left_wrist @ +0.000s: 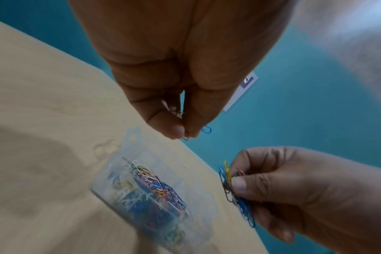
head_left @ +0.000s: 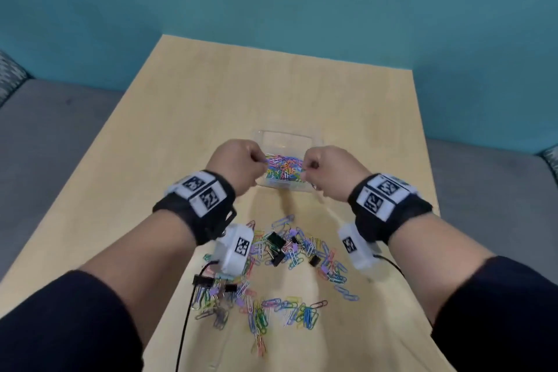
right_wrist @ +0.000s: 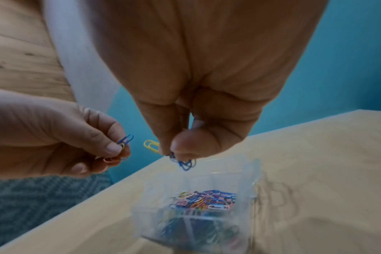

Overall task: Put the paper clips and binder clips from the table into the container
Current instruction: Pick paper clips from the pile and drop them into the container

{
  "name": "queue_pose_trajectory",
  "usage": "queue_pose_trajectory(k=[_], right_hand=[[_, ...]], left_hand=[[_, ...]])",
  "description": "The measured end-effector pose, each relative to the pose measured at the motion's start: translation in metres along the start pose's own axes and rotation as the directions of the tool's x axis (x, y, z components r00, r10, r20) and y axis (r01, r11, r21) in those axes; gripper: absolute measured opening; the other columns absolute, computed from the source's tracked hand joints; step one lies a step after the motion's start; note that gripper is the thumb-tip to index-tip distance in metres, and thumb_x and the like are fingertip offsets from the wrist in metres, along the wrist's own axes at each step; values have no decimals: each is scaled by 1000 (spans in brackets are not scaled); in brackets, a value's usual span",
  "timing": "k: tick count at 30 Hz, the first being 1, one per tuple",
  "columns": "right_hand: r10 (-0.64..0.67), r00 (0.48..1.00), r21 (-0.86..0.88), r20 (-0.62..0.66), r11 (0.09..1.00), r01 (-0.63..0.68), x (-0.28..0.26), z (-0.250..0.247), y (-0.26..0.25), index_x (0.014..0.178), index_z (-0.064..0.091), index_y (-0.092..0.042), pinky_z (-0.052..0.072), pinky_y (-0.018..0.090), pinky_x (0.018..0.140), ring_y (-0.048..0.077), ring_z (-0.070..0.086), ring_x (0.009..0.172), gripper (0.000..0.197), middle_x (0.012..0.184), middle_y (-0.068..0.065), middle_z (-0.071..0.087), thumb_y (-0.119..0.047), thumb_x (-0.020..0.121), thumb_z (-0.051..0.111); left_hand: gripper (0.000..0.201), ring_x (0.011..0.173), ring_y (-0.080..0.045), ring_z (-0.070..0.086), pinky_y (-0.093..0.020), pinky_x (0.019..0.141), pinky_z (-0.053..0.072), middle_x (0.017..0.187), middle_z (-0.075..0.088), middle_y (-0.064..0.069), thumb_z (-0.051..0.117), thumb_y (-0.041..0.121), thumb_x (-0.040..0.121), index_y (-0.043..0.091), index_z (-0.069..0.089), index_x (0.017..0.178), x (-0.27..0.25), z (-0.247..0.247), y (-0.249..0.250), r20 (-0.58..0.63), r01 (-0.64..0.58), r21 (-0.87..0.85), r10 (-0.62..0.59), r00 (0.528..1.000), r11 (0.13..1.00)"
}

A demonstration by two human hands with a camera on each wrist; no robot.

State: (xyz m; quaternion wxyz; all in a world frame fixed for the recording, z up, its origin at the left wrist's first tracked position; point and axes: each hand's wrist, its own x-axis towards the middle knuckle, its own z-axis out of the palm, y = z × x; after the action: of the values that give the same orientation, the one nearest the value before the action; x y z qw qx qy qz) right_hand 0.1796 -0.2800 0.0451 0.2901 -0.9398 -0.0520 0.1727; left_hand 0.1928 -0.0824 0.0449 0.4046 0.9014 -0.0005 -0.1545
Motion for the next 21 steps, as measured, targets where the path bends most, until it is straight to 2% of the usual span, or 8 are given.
queue_pose_trajectory(k=[4, 5, 7, 9, 12, 15, 18, 21], right_hand=[[71, 997, -49, -13, 996, -71, 38, -1, -1, 84, 63, -15, 52, 32, 66, 27, 63, 75, 2, 76, 3, 60, -15, 84, 65], [85, 996, -38, -7, 996, -86, 40, 1, 0, 89, 64, -16, 53, 34, 69, 27, 64, 76, 6, 81, 4, 63, -17, 84, 65], [102, 995, -49, -15, 994, -102, 37, 1, 4, 109, 62, -18, 52, 34, 75, 25, 65, 82, 24, 98, 5, 65, -25, 86, 64], [72, 995, -123, -65, 989, -80, 18, 0, 12, 121, 59, -17, 48, 34, 81, 25, 60, 93, 34, 108, 6, 62, -28, 89, 60], [56, 991, -139, -118, 988, -73, -37, 10, 34, 121, 60, -15, 46, 36, 83, 27, 59, 97, 31, 111, 8, 59, -21, 92, 52], [125, 990, -151, -69, 979, -135, -110, 45, 66, 127, 54, -15, 44, 34, 91, 24, 55, 108, 35, 120, 5, 53, -19, 92, 47], [133, 991, -191, 19, 973, -127, -181, 92, 81, 143, 37, -12, 26, 27, 110, 22, 34, 135, 55, 145, 6, 37, -35, 92, 40], [125, 990, -273, 69, 956, -102, -221, 135, 80, 146, 32, -6, 15, 30, 113, 27, 26, 141, 73, 153, 12, 31, -51, 89, 33]], left_hand=[[10, 70, -26, 69, -38, 70, 57, 68, 66, -1, 65, 12, 77, 21, 67, 73, 30, 10, 5, -36, -7, 44, 9, 999, 999], [9, 74, -26, 68, -39, 74, 56, 74, 67, -1, 66, 14, 78, 20, 70, 83, 32, 12, 3, -32, -7, 23, 7, 999, 1000], [26, 81, -25, 67, -38, 82, 54, 90, 67, -1, 64, 18, 81, 18, 68, 108, 30, 13, -6, -37, 5, 11, -5, 999, 1000], [34, 89, -24, 65, -34, 87, 50, 105, 66, -2, 61, 21, 86, 19, 63, 120, 15, 9, -16, -60, -8, 67, 12, 998, 998], [34, 94, -17, 61, -24, 83, 42, 113, 62, -1, 58, 22, 88, 20, 61, 122, -45, 14, -33, -78, -120, 205, 138, 987, 971], [32, 98, -15, 60, -25, 85, 46, 116, 59, 2, 58, 21, 88, 20, 61, 119, -136, 38, -64, 60, -326, 251, 322, 945, 911], [33, 107, -22, 58, -31, 94, 42, 127, 53, -3, 38, 33, 95, 22, 54, 121, -210, 72, -109, 173, -464, 340, 431, 886, 818], [40, 113, -29, 50, -34, 98, 36, 130, 46, -11, 30, 38, 95, 16, 50, 120, -252, 99, -154, 232, -535, 417, 483, 844, 735]])
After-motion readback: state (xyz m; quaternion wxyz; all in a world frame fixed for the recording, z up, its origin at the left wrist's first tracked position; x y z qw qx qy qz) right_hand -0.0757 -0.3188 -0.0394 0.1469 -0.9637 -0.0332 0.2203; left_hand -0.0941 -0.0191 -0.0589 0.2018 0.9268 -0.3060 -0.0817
